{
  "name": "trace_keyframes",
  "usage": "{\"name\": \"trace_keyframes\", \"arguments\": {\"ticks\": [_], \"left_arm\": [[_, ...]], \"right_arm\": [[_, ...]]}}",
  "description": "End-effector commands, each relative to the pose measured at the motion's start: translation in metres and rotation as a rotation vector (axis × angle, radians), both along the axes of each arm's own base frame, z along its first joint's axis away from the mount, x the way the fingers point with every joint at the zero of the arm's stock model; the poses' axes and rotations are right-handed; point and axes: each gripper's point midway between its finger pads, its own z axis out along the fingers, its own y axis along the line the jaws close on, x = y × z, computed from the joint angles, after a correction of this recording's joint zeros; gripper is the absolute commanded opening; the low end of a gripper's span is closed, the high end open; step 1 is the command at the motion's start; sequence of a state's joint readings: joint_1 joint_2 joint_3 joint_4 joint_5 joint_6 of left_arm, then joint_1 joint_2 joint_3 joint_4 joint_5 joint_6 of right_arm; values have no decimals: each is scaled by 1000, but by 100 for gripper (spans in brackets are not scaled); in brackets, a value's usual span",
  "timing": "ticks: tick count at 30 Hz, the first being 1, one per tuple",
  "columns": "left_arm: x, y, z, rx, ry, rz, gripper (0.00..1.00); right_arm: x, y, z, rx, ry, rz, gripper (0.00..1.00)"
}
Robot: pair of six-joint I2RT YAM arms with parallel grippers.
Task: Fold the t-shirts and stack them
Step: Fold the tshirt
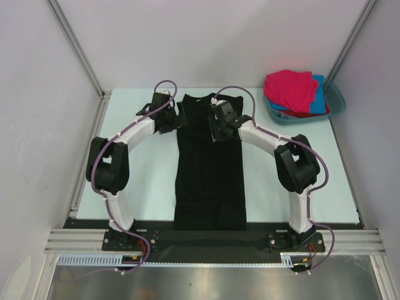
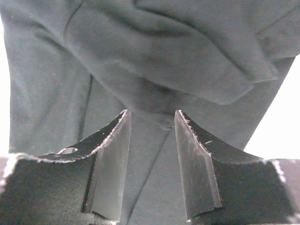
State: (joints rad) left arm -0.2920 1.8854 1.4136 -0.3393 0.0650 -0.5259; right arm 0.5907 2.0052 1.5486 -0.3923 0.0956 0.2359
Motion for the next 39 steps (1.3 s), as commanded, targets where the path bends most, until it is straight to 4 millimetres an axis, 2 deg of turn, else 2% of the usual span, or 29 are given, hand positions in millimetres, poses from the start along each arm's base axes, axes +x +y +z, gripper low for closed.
{"name": "trace_keyframes", "arguments": {"ticks": [1, 19, 22, 25, 29, 30, 39], "left_arm": [[9, -1, 11, -29, -27, 5, 89], [9, -2, 8, -32, -21, 3, 89], [9, -2, 8, -31, -20, 2, 89], [9, -2, 8, -30, -22, 3, 89], [9, -3, 8, -34, -21, 1, 89], [9, -2, 8, -33, -19, 2, 89], [9, -4, 9, -40, -20, -4, 89]], "right_arm": [[-9, 9, -8, -6, 29, 32, 47], [-18, 12, -31, -40, 77, 53, 46], [-16, 13, -32, -48, 80, 56, 38], [-14, 11, -32, -60, 78, 53, 16], [-14, 10, -29, -64, 73, 54, 2], [-14, 10, -29, -64, 73, 54, 0], [-29, 15, -3, -47, 39, 76, 0]]}}
